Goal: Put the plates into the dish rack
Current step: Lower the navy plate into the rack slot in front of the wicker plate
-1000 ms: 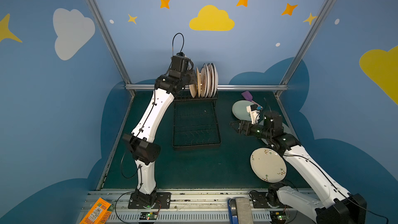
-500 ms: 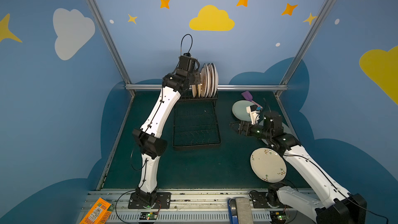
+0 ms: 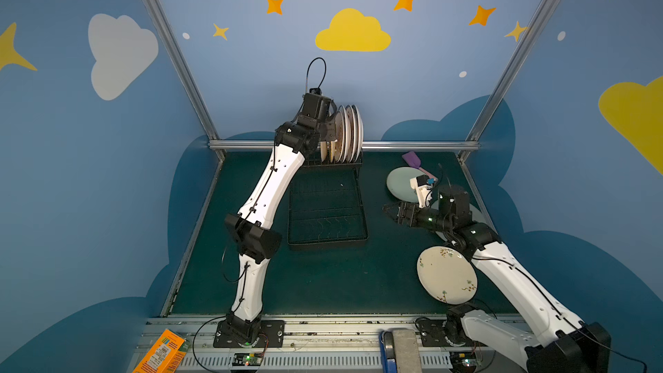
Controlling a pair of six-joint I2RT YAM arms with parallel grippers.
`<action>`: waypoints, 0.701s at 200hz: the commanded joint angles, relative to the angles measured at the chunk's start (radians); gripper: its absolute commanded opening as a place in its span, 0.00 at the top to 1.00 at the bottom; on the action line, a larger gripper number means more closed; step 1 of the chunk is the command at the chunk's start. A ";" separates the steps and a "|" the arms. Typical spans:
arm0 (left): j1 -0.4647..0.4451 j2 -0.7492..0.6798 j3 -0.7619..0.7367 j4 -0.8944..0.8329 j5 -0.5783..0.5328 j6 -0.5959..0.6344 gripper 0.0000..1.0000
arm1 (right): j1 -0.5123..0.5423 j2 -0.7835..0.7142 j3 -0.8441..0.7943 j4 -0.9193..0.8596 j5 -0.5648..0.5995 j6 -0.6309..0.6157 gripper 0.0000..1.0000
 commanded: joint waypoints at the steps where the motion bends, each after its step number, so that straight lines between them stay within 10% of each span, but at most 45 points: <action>1: 0.002 0.021 0.044 0.042 -0.069 0.016 0.96 | 0.004 0.006 0.018 -0.021 -0.010 -0.004 0.11; 140: 0.003 0.056 0.060 0.022 -0.028 -0.003 0.85 | 0.005 -0.006 0.010 -0.028 -0.008 0.001 0.11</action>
